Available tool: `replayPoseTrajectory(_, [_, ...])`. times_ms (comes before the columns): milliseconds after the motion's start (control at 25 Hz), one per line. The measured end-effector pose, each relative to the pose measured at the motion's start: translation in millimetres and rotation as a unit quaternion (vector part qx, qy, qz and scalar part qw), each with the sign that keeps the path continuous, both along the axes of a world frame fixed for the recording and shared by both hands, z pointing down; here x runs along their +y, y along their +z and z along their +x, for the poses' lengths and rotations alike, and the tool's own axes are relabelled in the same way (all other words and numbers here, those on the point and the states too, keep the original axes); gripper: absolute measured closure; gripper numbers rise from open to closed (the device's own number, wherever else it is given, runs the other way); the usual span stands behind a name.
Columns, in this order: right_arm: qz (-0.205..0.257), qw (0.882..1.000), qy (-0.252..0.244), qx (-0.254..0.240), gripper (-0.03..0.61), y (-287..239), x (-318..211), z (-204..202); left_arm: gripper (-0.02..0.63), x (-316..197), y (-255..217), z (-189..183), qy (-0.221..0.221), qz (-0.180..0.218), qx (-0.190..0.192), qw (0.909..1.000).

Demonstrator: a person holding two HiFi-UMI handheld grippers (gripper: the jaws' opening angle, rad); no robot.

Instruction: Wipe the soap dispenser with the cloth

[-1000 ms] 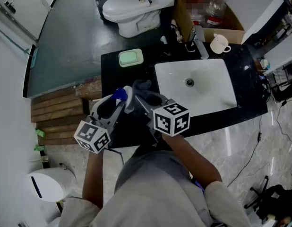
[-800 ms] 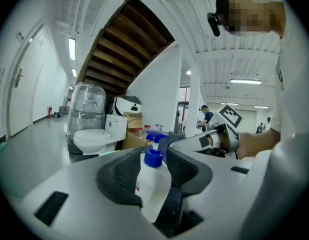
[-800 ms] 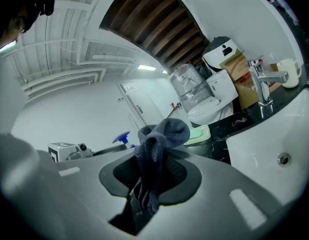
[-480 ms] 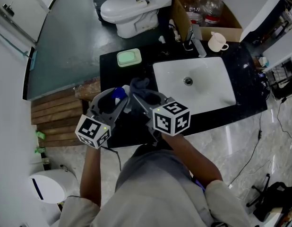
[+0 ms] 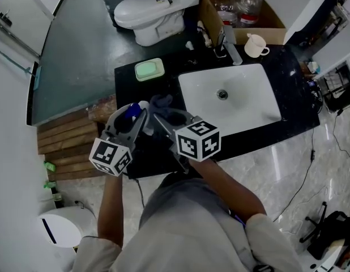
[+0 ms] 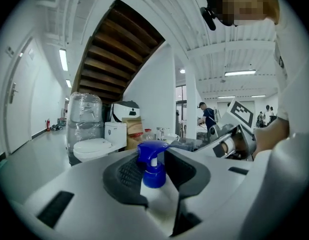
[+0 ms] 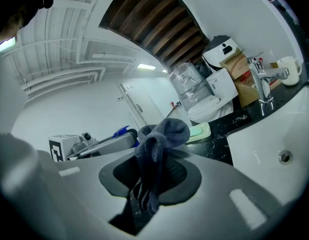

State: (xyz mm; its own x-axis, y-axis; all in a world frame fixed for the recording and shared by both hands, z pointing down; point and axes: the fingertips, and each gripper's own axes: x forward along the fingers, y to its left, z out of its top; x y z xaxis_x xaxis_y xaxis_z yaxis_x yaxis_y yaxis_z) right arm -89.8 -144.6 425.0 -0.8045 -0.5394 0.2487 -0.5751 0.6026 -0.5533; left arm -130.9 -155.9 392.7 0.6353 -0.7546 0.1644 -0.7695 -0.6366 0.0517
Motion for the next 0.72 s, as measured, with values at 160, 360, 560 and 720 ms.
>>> replayPoseTrajectory(160, [-0.002,1.0,-0.003,-0.002,0.506,6,0,-8,0.499,1,-1,-6,-0.012,0.002,0.015,0.9998])
replayPoseTrajectory(360, [-0.004,1.0,-0.004,0.002,0.506,13,-5,-12,0.499,1,-1,-12,-0.019,0.003,0.031,0.9993])
replayPoseTrajectory(560, [-0.017,1.0,-0.003,0.009,0.506,25,-5,-14,0.499,3,-1,-16,-0.022,0.004,0.037,0.9991])
replayPoseTrajectory(720, [-0.02,1.0,-0.006,0.015,0.506,31,-7,-15,0.499,1,-4,-18,-0.022,0.003,0.038,0.999])
